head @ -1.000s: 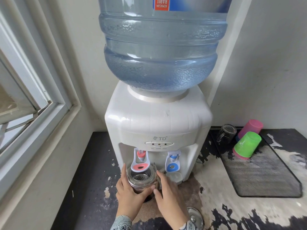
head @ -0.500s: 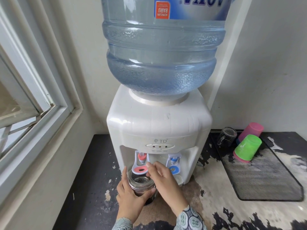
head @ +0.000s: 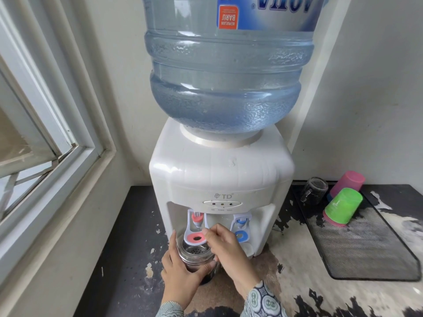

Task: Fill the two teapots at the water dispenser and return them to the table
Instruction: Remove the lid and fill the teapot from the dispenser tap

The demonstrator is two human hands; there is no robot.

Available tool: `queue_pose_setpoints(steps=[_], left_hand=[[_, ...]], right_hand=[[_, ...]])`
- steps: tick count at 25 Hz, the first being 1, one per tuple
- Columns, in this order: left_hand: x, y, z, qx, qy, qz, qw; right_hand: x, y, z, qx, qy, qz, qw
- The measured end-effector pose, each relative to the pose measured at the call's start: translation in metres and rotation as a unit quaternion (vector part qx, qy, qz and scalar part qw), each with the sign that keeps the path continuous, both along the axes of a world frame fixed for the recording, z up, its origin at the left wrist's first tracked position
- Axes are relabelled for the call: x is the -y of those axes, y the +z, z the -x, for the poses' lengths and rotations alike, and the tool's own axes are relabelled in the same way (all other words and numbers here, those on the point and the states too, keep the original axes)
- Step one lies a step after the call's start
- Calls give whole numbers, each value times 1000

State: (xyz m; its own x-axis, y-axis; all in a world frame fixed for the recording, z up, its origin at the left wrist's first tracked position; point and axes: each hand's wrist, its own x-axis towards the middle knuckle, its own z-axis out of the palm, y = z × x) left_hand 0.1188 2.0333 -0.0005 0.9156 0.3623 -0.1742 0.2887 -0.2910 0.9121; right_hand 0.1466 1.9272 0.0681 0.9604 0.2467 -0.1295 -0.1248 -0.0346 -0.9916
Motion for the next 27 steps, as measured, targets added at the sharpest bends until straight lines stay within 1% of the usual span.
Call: queue_pose_setpoints(steps=[10,15,17,19,21,22,23,25,27], left_hand=[[-3,-7,-1,0,-1,-12,1000],[-3,-8,-2,6,1,-16,1000],[-3,-9,-3,8,5,-15,1000],[-4,-10,-3,13,4,-11,1000],[-4,-11,-3,14,1,-5,1000],[-4,-12,-3,17,1,-1,1000],[-4,-12,-3,20,1,4,1000],[-5,-13,-2,21,-5,11,1000],[-6,-14,-2,22,-13,11,1000]], right_hand=[[-1,-42,-9,36,-14,143,989],[-4,-55,-23,70,-48,225,971],[-2,-55,-25,95,-52,227,968],[-1,-58,-19,119,-62,202,970],[0,-68,-4,147,-123,168,967],[1,-75,5,147,-161,146,965],[1,-82,12,127,-194,123,965],[0,-91,17,40,-222,88,970],[2,-90,12,-76,-171,73,980]])
